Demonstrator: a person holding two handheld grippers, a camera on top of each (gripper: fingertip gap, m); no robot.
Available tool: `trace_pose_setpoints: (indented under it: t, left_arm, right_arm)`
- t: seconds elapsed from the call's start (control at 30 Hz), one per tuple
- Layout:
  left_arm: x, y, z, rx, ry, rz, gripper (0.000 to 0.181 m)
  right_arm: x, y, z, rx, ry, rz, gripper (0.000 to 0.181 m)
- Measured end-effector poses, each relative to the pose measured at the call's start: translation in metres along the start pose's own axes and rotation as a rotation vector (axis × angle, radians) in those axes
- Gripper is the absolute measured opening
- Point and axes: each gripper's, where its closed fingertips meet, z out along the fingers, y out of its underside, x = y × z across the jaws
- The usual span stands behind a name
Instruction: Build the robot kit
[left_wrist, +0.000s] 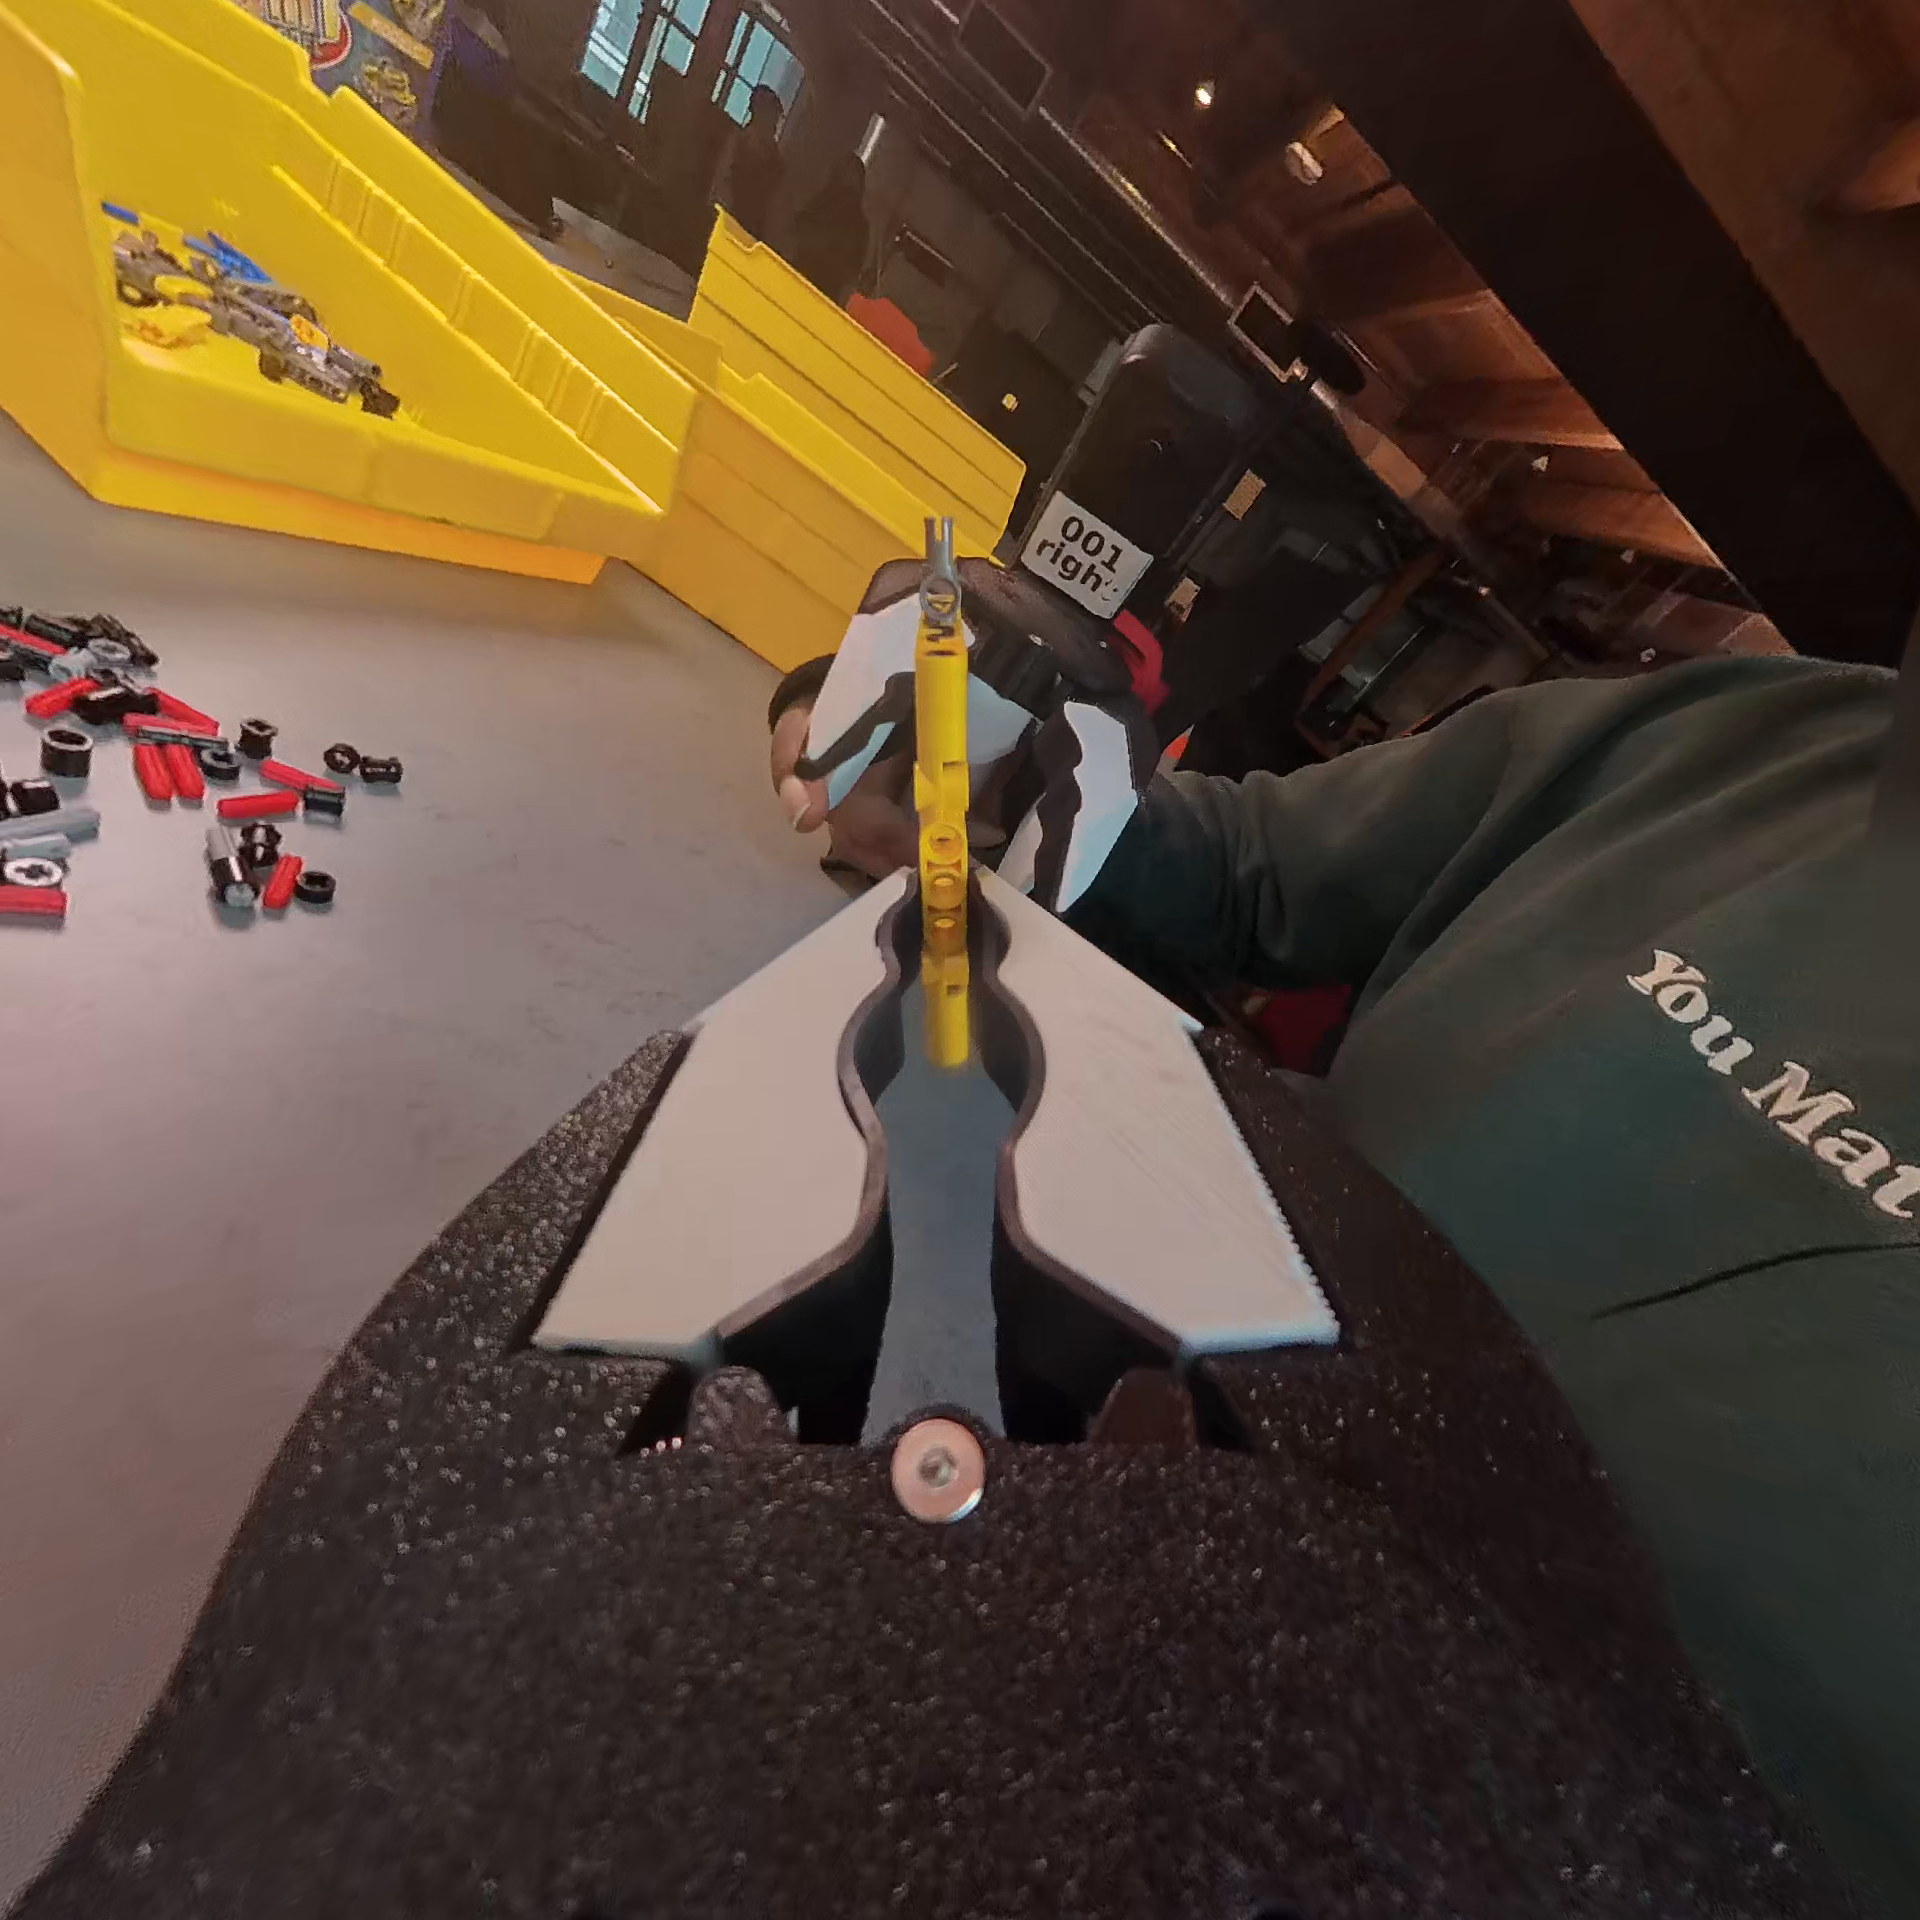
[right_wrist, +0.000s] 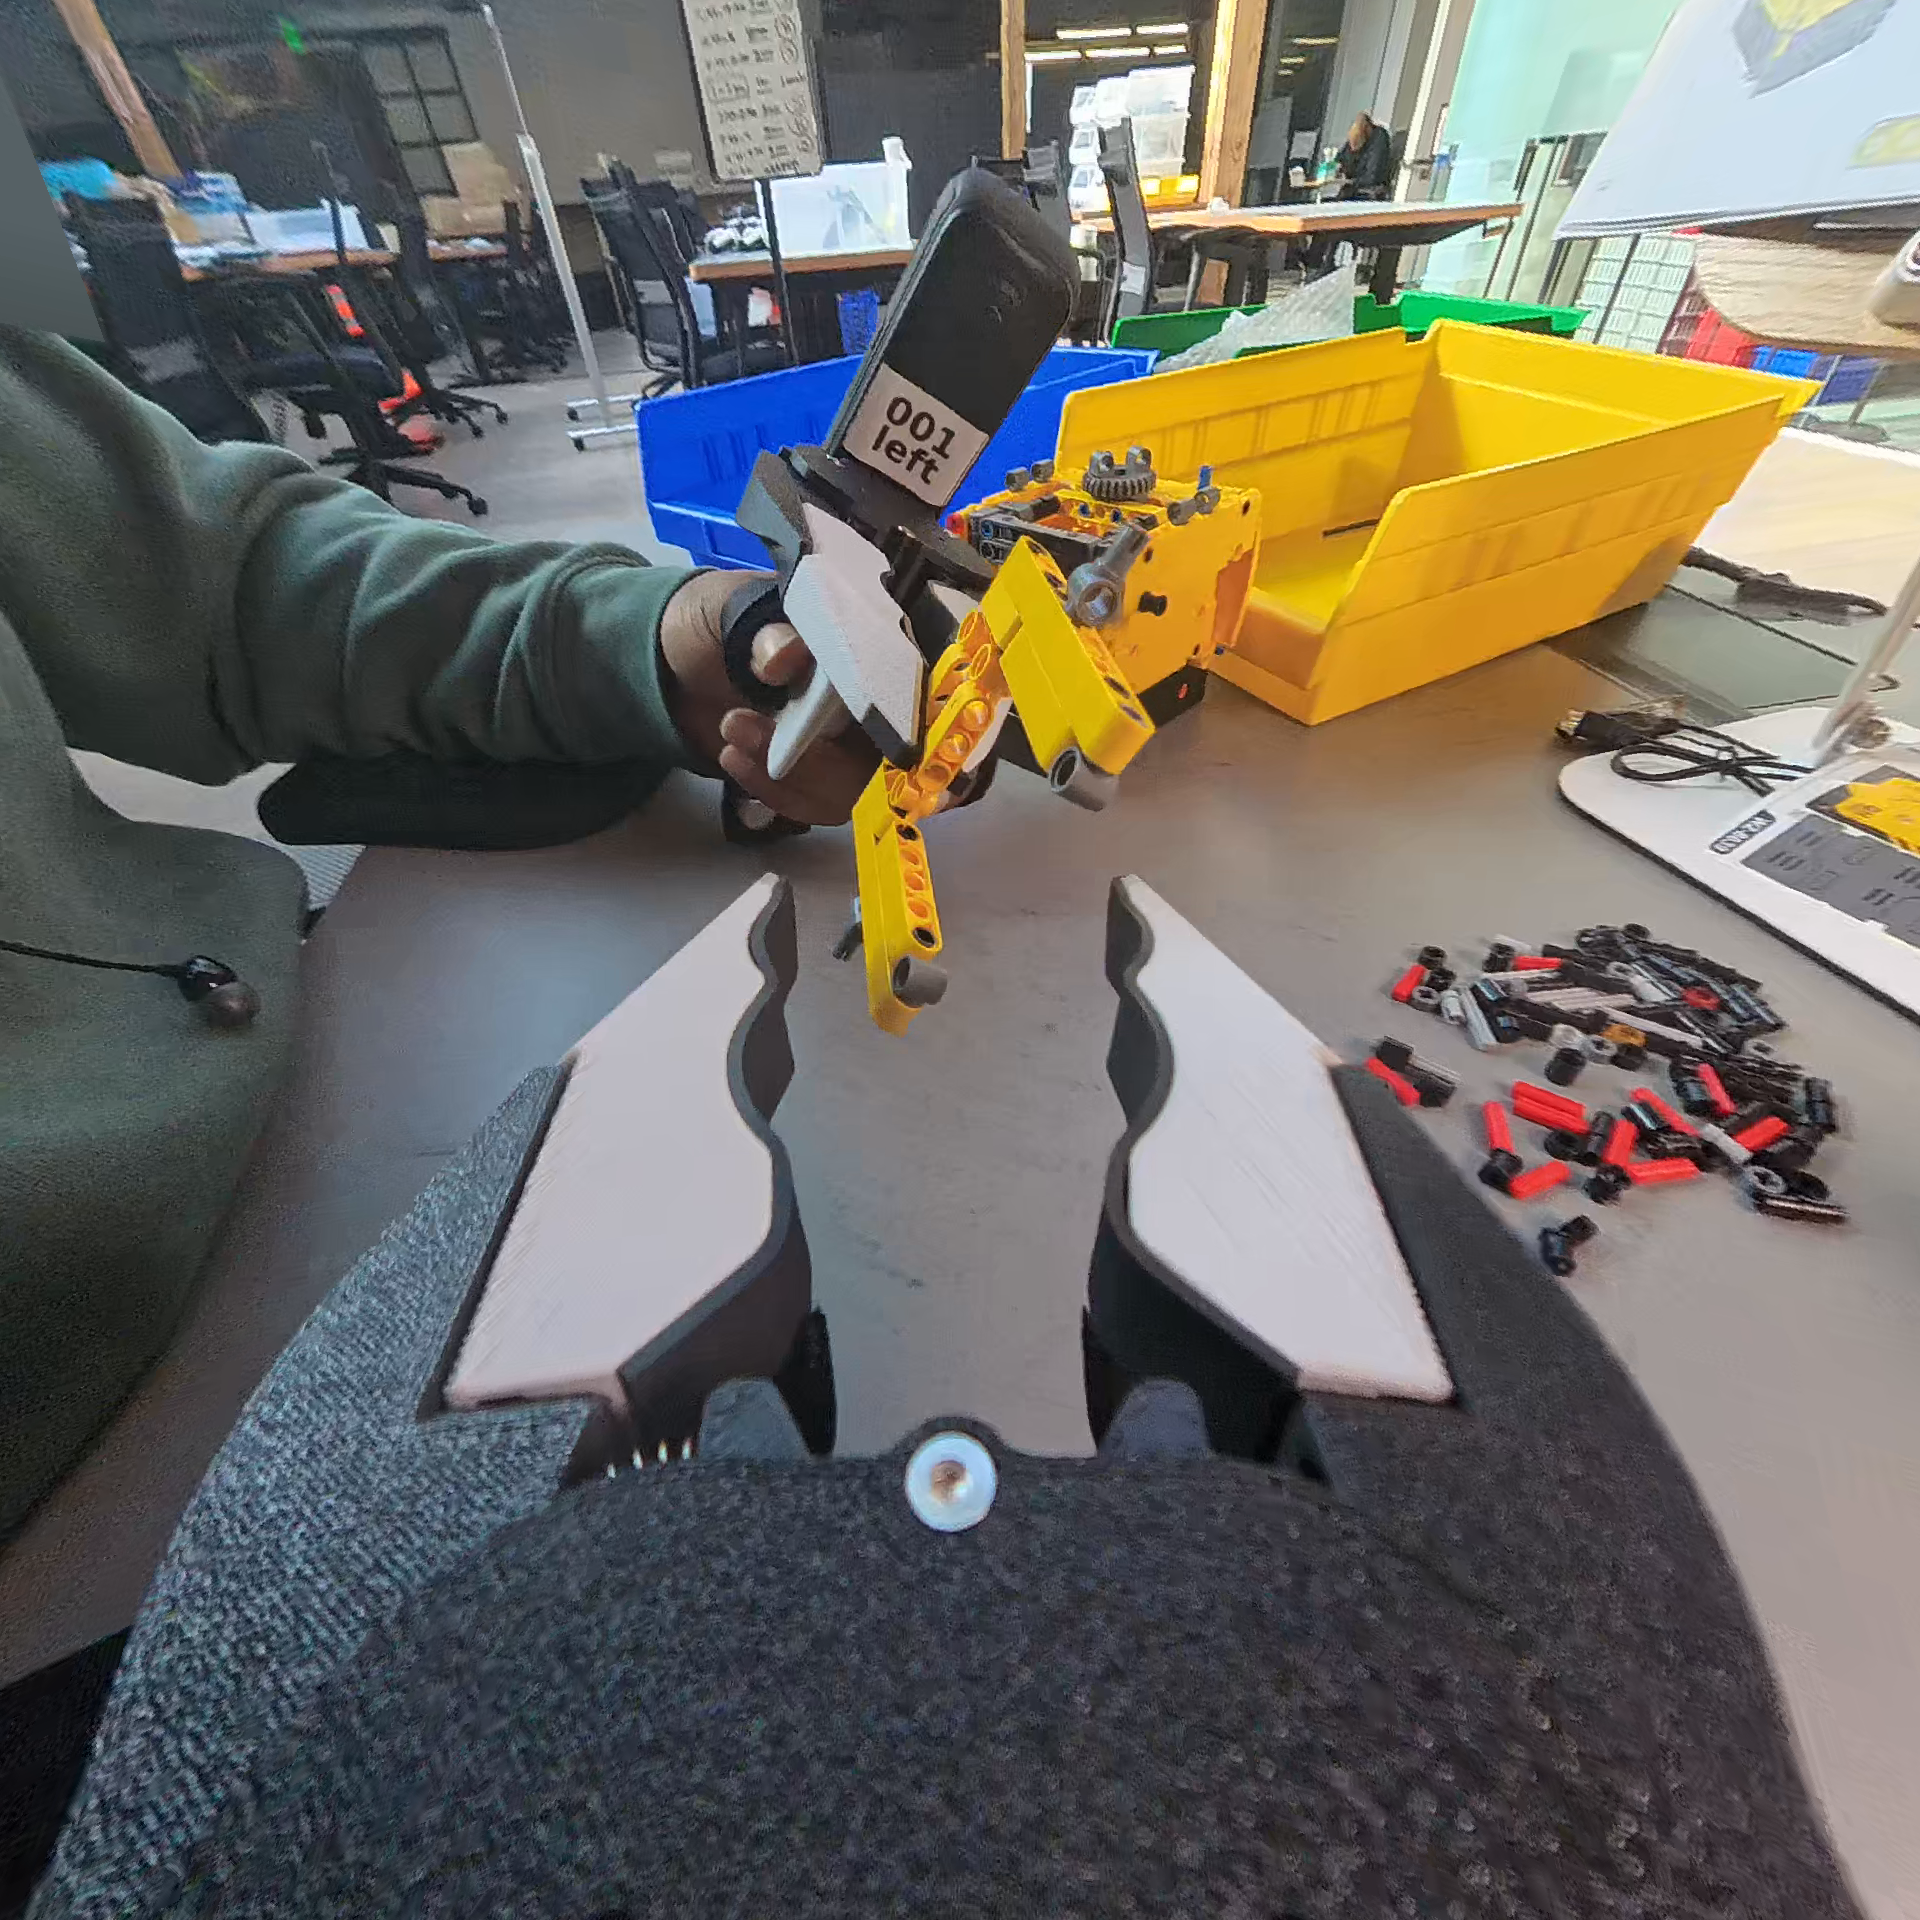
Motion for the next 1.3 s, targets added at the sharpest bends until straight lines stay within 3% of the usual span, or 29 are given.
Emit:
trace_pose_setpoints:
  t: [0.2, 0.4, 0.53, 0.67, 0.77, 1.03, 1.17, 1.3]
  left_arm:
    - [0.009, 0.002, 0.004, -0.042, -0.054, 0.252, 0.006]
    - [-0.019, 0.005, -0.004, -0.192, -0.400, 0.693, 0.006]
    - [-0.042, 0.003, -0.017, -0.345, -0.678, 1.009, 0.007]
    - [-0.059, 0.020, -0.025, -0.562, -0.783, 1.202, 0.007]
    - [-0.067, 0.033, -0.027, -0.681, -0.796, 1.240, 0.007]
    - [-0.059, 0.061, -0.016, -0.774, -0.680, 1.189, 0.017]
    - [-0.047, 0.074, -0.008, -0.740, -0.565, 1.036, 0.021]
    - [-0.029, 0.070, -0.003, -0.609, -0.433, 0.821, 0.028]
  right_arm:
    - [-0.005, 0.002, 0.003, -0.014, 0.001, -0.039, 0.051]
    - [0.024, -0.009, -0.010, 0.051, 0.114, -0.013, 0.061]
    - [0.038, 0.000, -0.013, -0.007, 0.184, -0.067, 0.067]
    - [0.036, 0.018, -0.007, -0.110, 0.197, -0.150, 0.072]
    - [0.029, 0.033, 0.000, -0.207, 0.184, -0.222, 0.069]
    - [0.012, 0.056, 0.012, -0.328, 0.150, -0.340, 0.068]
    - [0.010, 0.061, 0.013, -0.351, 0.131, -0.352, 0.066]
    - [0.004, 0.063, 0.013, -0.362, 0.098, -0.328, 0.063]
